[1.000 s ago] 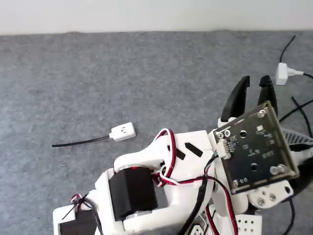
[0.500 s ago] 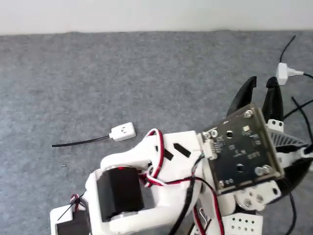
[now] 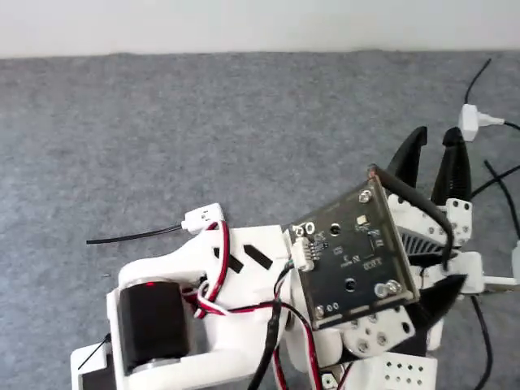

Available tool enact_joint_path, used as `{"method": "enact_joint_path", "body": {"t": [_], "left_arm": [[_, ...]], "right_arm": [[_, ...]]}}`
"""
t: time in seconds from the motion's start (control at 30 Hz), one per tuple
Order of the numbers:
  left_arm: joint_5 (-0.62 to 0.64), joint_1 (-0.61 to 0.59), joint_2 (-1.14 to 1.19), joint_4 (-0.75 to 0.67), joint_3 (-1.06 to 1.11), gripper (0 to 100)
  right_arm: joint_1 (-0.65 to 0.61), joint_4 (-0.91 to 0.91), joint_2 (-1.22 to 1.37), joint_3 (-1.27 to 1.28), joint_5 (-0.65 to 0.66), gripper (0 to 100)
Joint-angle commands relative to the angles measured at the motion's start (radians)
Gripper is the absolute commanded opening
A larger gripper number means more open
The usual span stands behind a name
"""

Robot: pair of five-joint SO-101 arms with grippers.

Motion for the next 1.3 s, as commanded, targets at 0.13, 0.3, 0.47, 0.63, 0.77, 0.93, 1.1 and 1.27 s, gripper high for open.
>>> {"method": "enact_joint_path", "body": {"t": [0.13,0.3,0.47,0.63,0.77,0.93,1.1,1.27], "left_arm": [[0.003,0.000,0.000,0.084,0.002,1],[0.003,0.000,0.008,0.084,0.004,1],[0.003,0.000,0.000,0.084,0.081,1],[-0.003,0.000,0.000,0.084,0.125,1],[-0.003,0.000,0.000,0.084,0.125,1],[-0.005,-0.043,-0.002,0.080,0.120,1],[-0.002,-0.135,-0.002,0.084,0.122,1],[0.003,-0.143,-0.002,0.084,0.127,1]], "right_arm": [[0.019,-0.010,0.021,-0.057,-0.002,16.2],[0.019,-0.010,0.021,-0.057,-0.002,16.2],[0.019,-0.010,0.021,-0.057,-0.002,16.2],[0.013,-0.008,0.021,-0.054,-0.003,16.2],[0.013,-0.007,0.021,-0.051,-0.005,16.2],[0.013,-0.007,0.022,-0.051,-0.005,16.2],[0.013,-0.007,0.022,-0.051,-0.005,16.2],[0.013,-0.007,0.022,-0.051,-0.005,16.2]]}}
